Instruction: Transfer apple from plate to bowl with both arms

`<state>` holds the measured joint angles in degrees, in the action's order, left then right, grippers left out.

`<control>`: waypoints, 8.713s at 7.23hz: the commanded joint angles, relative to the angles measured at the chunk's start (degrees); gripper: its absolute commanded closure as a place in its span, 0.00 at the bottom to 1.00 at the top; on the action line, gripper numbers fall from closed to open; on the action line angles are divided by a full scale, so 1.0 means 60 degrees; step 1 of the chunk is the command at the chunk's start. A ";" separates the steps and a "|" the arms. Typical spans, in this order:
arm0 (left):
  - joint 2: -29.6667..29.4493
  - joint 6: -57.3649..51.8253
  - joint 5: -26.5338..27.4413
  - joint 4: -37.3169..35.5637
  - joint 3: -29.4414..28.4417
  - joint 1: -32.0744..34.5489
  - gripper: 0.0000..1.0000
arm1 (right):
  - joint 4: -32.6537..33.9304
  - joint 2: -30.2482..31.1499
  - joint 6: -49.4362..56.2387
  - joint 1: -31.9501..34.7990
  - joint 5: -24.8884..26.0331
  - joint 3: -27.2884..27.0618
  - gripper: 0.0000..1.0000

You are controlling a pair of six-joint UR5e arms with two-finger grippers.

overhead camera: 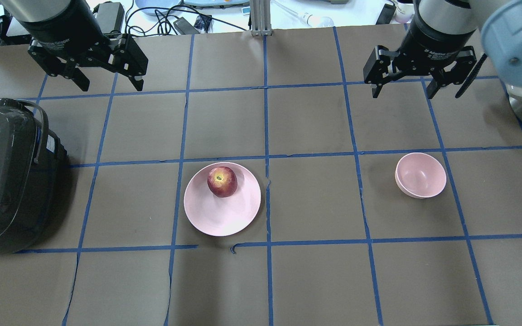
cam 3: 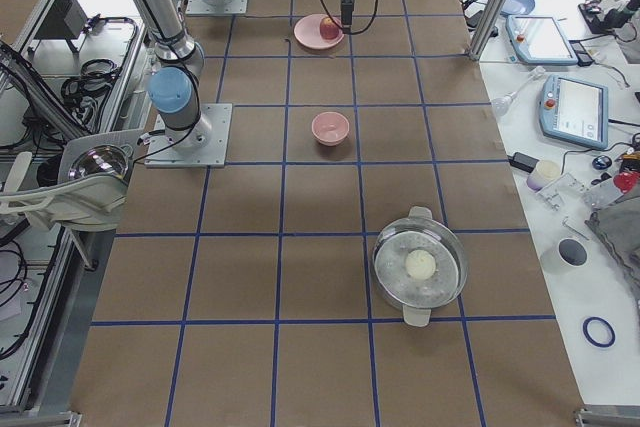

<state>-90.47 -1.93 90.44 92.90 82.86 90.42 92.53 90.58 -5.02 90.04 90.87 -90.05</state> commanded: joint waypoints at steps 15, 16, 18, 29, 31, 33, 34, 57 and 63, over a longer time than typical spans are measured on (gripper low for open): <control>-0.0900 0.2204 -0.0497 -0.1045 0.0964 0.0745 0.00 | 0.0601 -0.1308 0.3969 -0.2730 0.0162 -0.0151 0.00; -0.1150 0.3096 -0.0484 -0.2186 0.2059 0.1214 0.00 | 0.1532 -0.1690 0.3986 -0.2861 0.0134 -0.0703 0.00; -0.1458 0.3310 -0.0439 -0.4574 0.4038 0.1642 0.00 | 0.4109 -0.2044 0.4073 -0.2892 0.0017 -0.2734 0.00; -0.3071 0.2607 -0.0410 -0.7325 0.5043 0.2259 0.00 | 0.5791 -0.2616 0.6315 -0.3844 0.0002 -0.4634 1.00; -0.3086 0.2578 -0.0425 -0.7238 0.5029 0.2259 0.69 | 0.5163 -0.2470 0.5604 -0.3771 -0.1116 -0.4503 1.00; -0.2970 0.2578 -0.0395 -0.7251 0.4825 0.2230 1.00 | 0.4868 -0.2207 0.4778 -0.2941 -0.1520 -0.4183 1.00; -0.2969 0.2607 -0.0410 -0.6555 0.4229 0.2229 1.00 | 0.4722 -0.2163 0.3907 -0.2327 -0.1739 -0.3861 1.00; -0.4755 1.0151 -0.0425 -0.5991 0.1308 0.5716 1.00 | 0.0370 -0.1664 0.1920 -0.2174 -0.0306 0.0522 0.00; -0.5021 0.9918 -0.0454 -0.6268 0.1075 0.5701 0.00 | 0.0297 -0.1430 0.1759 -0.2159 -0.0248 0.0492 0.00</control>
<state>-121.01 58.20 87.77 56.15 89.76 124.71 94.72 81.75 5.59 77.18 89.07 -87.21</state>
